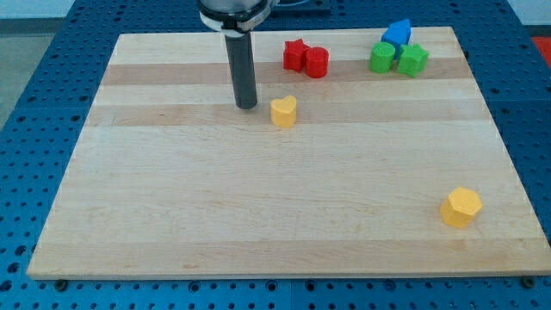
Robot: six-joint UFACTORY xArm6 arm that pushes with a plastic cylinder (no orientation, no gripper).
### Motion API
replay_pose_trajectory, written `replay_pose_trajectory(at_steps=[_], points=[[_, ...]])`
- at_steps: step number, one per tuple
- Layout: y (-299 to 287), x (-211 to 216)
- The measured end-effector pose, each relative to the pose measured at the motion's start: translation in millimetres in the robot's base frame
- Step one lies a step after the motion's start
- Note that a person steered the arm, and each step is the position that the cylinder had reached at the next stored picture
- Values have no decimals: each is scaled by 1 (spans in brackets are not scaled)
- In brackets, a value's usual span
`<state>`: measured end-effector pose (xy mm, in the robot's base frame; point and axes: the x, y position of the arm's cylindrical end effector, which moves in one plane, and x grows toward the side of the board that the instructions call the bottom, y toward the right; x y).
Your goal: Slide the heart left to the hexagon
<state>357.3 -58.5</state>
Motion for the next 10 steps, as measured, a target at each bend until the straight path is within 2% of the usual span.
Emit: replay_pose_trajectory(at_steps=[2, 3, 10], points=[[49, -2], [55, 5], [38, 51]])
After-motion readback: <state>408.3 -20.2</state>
